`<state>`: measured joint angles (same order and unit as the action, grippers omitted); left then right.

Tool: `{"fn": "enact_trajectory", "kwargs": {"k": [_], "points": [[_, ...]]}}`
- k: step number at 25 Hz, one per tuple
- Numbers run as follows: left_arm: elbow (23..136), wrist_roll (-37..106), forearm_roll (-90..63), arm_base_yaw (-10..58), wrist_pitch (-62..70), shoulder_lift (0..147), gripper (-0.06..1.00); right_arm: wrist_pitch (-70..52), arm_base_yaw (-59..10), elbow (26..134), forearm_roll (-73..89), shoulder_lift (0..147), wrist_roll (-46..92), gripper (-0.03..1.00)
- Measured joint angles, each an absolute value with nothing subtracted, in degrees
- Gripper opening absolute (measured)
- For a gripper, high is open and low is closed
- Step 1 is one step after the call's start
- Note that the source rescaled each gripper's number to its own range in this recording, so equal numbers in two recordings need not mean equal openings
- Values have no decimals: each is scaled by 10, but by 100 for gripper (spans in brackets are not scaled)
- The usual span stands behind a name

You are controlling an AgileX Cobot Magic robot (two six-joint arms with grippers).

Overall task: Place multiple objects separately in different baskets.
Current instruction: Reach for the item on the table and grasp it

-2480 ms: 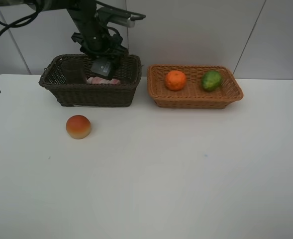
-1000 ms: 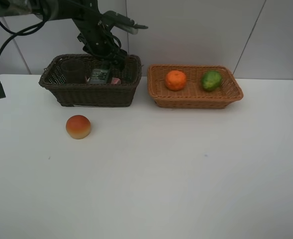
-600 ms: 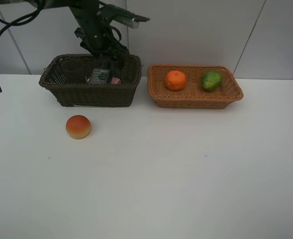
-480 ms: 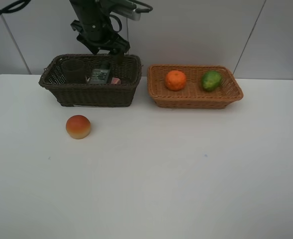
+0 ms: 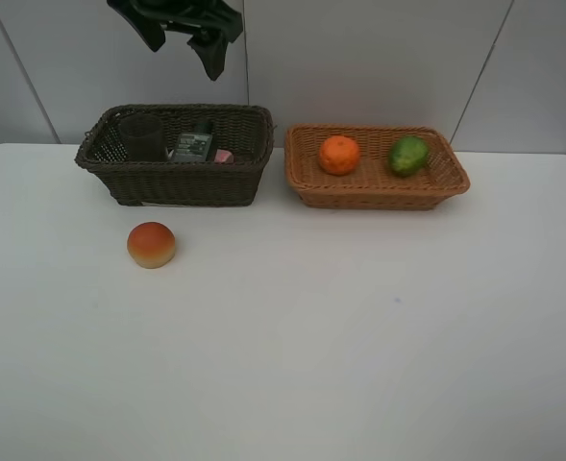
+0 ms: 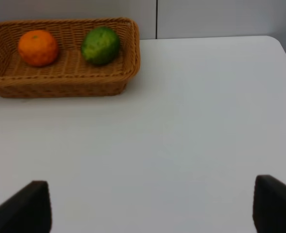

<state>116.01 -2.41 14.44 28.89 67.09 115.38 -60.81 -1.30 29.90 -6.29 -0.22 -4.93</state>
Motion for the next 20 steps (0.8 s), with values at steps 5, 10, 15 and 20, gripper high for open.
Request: {"fn": "enact_trajectory", "kwargs": {"k": [5,10,15,20], "points": [[1132,-43,142,315,685,1097,100,-608,-13,299,-63,-2,-49,79],[1023,-80,126,316,684,1010,100,-608,-13,299,-63,-2,-49,79],[893,-101,129,316,684,920,100,-608,-13,299,-63,-2,-49,79],[771,-114,131,315,683,847,100,-608,-13,299,-63,-2,-49,79]]}}
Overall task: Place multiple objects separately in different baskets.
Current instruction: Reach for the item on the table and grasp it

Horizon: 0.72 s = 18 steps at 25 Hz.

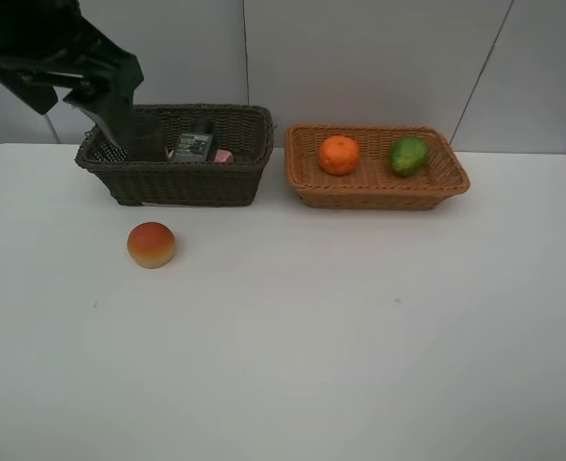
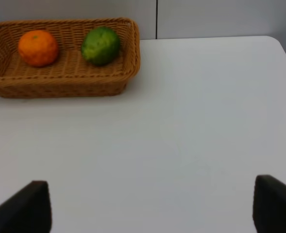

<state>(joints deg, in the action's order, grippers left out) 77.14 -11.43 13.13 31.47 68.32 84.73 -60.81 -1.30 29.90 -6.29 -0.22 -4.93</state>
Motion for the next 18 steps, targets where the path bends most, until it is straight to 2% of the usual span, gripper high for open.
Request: {"fn": "enact_trajectory", "kwargs": {"k": [7,18], "points": [[654,-127,112,271,653,812,100,-608,-13,299,-63,-2,-49,79],[635,-129,78,173,563,849,100,-608,-13,299,-63,-2,-49,79]]}}
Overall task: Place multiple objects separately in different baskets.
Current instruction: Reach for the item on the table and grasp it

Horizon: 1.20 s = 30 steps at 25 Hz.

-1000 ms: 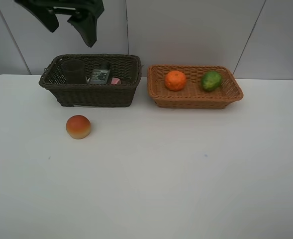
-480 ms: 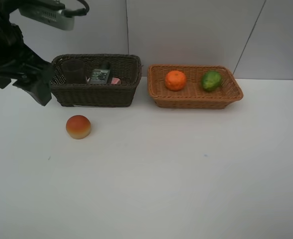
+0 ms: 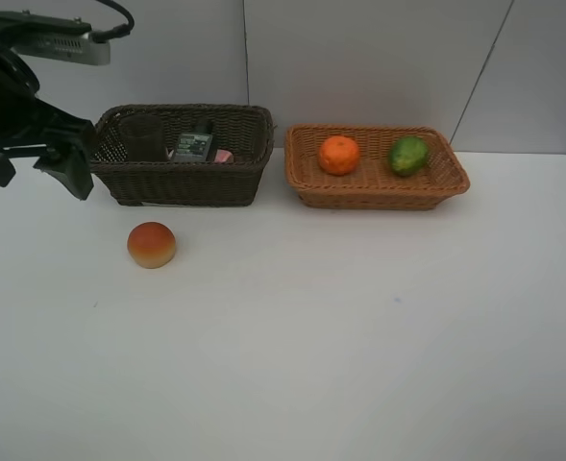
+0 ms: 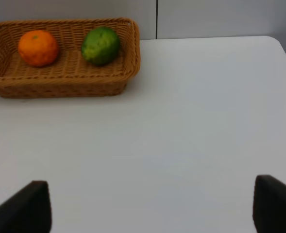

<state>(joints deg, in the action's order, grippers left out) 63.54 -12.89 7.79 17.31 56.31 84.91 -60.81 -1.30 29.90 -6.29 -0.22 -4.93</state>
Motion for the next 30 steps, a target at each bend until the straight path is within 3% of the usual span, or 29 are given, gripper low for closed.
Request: {"fn": "enact_trajectory", "kwargs": {"k": [15,30], "points": [[713,-21,28,168,513,1041,100,-608,-13,299,-63,-2,-49,79],[741,25,27,168,467,1131,100,-608,-13,299,-63,-2,-49,79]]}}
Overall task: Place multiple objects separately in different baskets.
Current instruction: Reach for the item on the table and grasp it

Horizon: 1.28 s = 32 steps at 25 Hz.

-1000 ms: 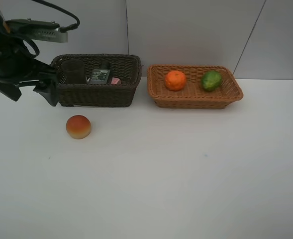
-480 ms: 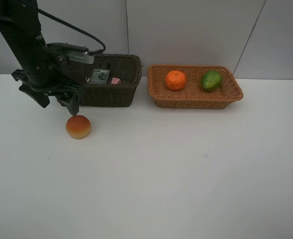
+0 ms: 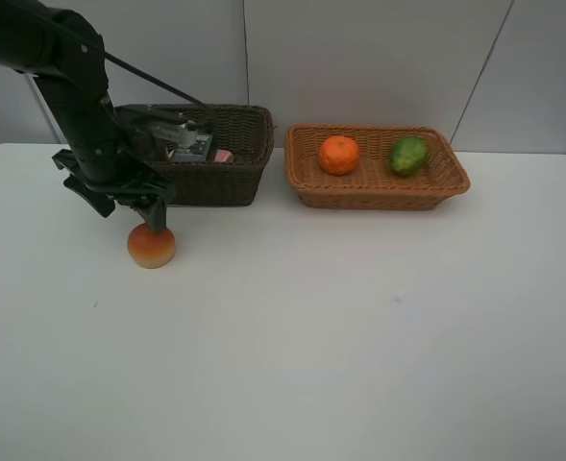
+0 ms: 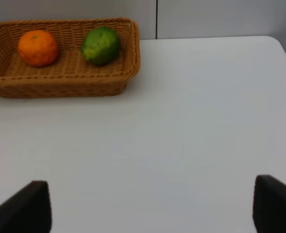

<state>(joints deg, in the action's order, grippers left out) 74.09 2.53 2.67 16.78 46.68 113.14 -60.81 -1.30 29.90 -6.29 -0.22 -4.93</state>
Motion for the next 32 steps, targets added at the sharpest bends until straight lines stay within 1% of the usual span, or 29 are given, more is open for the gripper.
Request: {"fn": "enact_trajectory", "kwargs": {"k": [12,22,32], "points": [[741,39,26,169,431,1150,100,-608,-13,299,-63,-2,-49,79],[741,111,27,174,426,1151,100,-608,-13,299,-63,-2,-49,79],[741,126,27,182,427,1182,100,-608,-13,299,-63,-2,-49,79]]}}
